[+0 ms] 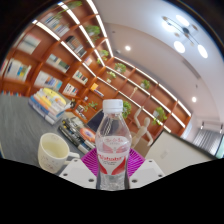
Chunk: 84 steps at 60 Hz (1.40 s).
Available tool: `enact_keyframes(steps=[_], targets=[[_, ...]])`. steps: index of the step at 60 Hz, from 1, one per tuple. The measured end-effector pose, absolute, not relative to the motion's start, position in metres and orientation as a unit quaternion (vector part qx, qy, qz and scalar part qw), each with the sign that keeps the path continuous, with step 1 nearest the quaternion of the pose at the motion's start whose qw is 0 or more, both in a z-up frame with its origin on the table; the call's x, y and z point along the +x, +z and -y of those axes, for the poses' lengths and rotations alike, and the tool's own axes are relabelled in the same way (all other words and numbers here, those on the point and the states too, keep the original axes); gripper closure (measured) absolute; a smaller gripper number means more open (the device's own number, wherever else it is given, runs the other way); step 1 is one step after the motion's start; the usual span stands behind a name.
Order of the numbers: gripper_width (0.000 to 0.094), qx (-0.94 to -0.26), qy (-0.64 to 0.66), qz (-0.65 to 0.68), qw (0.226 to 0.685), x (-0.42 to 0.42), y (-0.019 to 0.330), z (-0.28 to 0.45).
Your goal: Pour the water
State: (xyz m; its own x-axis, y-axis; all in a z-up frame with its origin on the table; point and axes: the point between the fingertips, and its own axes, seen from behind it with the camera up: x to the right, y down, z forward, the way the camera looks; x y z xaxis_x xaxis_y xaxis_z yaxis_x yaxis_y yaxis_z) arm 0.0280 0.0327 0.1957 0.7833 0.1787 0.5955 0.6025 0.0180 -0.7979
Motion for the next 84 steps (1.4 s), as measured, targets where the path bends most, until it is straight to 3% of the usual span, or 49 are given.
enact_keyframes(steps=[11,24,34,39,47,53,55,67,84], targets=[[0.0584,-0.737,0.078,0.134,0.658,0.029,0.158,-0.038],[0.0575,-0.752,0.107,0.105,0.641,0.04,0.107,-0.044],[0.0584,-0.744,0.107,0.104,0.651,0.041,0.11,-0.043],[0.053,-0.747,0.102,0.102,0.649,0.041,0.11,-0.044],[0.0385,-0.76,0.093,0.1,0.635,0.043,0.106,-0.041],[0.0115,-0.773,0.08,0.085,0.624,0.053,0.106,-0.025],[0.008,-0.774,0.075,0.081,0.624,0.057,0.105,-0.019],[0.0087,-0.778,0.045,0.053,0.625,0.07,0.115,0.043],[0.0083,-0.754,0.019,0.03,0.656,0.076,0.163,0.097]])
